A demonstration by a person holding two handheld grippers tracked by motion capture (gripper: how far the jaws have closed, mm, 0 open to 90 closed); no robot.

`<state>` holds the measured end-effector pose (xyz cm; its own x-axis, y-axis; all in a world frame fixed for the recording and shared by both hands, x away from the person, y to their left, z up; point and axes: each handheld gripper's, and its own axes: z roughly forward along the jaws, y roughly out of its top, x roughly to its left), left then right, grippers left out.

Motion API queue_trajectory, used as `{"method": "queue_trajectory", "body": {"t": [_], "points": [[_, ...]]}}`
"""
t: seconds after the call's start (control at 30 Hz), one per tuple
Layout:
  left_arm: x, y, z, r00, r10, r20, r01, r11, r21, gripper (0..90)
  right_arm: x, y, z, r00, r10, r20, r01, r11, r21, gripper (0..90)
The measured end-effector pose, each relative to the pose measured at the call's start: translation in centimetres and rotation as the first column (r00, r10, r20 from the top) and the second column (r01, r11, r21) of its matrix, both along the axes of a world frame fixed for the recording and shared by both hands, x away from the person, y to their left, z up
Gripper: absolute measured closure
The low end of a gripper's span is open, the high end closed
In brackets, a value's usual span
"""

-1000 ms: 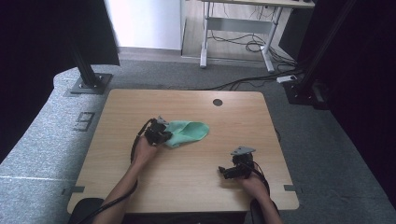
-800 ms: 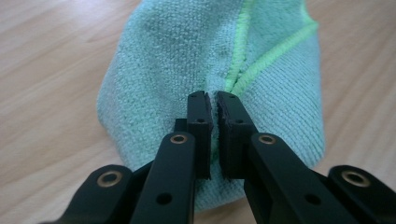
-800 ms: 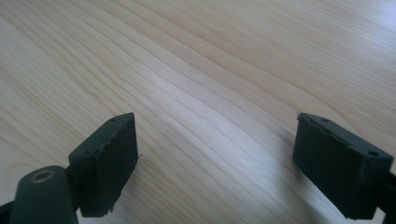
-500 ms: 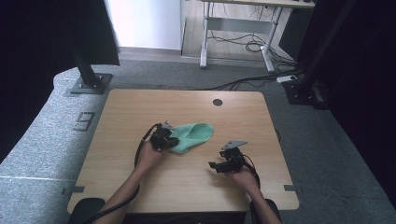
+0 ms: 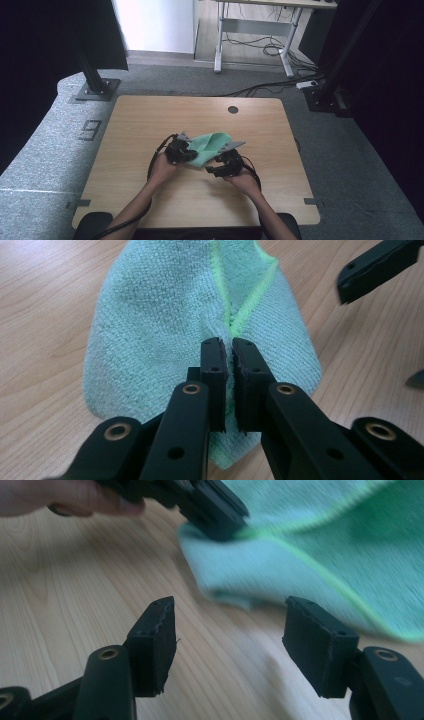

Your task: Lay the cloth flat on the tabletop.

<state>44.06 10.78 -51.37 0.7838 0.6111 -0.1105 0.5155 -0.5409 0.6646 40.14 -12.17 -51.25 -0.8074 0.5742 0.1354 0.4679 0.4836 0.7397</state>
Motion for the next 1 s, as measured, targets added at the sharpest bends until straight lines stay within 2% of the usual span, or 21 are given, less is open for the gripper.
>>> {"method": "queue_trajectory", "body": {"t": [0.1, 0.27, 0.3, 0.33, 0.37, 0.4, 0.43, 0.5, 0.6, 0.77, 1.0], "points": [[0.0, 0.0, 0.0, 1.0000, -0.004, 0.001, 0.004, 1.0000, 0.000, 83.9, 0.7, 1.8, 0.4, 0.9998, 0.017, 0.008, -0.017, 1.000, -0.012, 37.3], [0.0, 0.4, -0.1, 1.0000, 0.000, -0.005, 0.000, 0.9999, -0.012, 84.0, 1.6, 3.2, 0.3, 0.9997, 0.025, 0.006, -0.025, 0.999, -0.035, 42.7], [0.0, 0.5, -0.2, 1.0000, 0.003, -0.008, -0.003, 0.9998, -0.018, 84.0, 2.2, 3.8, -0.4, 0.9998, 0.020, 0.000, -0.020, 0.998, -0.067, 47.7], [0.0, 0.6, -0.2, 1.0000, 0.003, -0.009, -0.004, 0.9998, -0.020, 84.0, 2.2, 3.8, -0.4, 0.9998, 0.020, 0.000, -0.020, 0.998, -0.067, 47.7], [0.0, 0.7, -0.3, 0.9999, 0.006, -0.009, -0.007, 0.9997, -0.023, 83.9, 2.6, 4.1, -0.9, 0.9998, 0.019, 0.000, -0.019, 0.995, -0.095, 56.0], [0.0, 0.7, -0.3, 0.9999, 0.006, -0.009, -0.007, 0.9997, -0.023, 84.0, 2.6, 4.1, -0.9, 0.9998, 0.019, 0.000, -0.019, 0.995, -0.095, 56.0], [0.0, 0.8, -0.4, 0.9999, 0.009, -0.009, -0.009, 0.9996, -0.028, 84.0, 2.8, 4.2, -1.4, 0.9999, 0.006, -0.008, -0.007, 0.994, -0.112, 65.0], [0.0, 1.1, -0.3, 0.9998, 0.018, -0.006, -0.018, 0.9992, -0.036, 84.1, 2.9, 4.1, -1.4, 0.9999, -0.001, -0.015, -0.001, 0.994, -0.111, 71.9], [0.0, 1.3, -0.2, 0.9995, 0.032, 0.006, -0.032, 0.9987, -0.041, 84.4, 2.6, 3.9, -1.1, 1.0000, -0.001, -0.008, 0.000, 0.992, -0.127, 76.0], [0.2, 2.3, 0.2, 0.9963, 0.078, 0.036, -0.076, 0.9955, -0.058, 84.8, 2.1, 3.0, -0.6, 1.0000, -0.001, 0.004, 0.001, 0.991, -0.132, 76.5], [0.3, 3.8, 0.8, 0.9892, 0.133, 0.062, -0.128, 0.9891, -0.072, 84.9, 1.7, 0.3, 0.4, 0.9996, -0.021, 0.020, 0.023, 0.993, -0.119, 76.4]]}}
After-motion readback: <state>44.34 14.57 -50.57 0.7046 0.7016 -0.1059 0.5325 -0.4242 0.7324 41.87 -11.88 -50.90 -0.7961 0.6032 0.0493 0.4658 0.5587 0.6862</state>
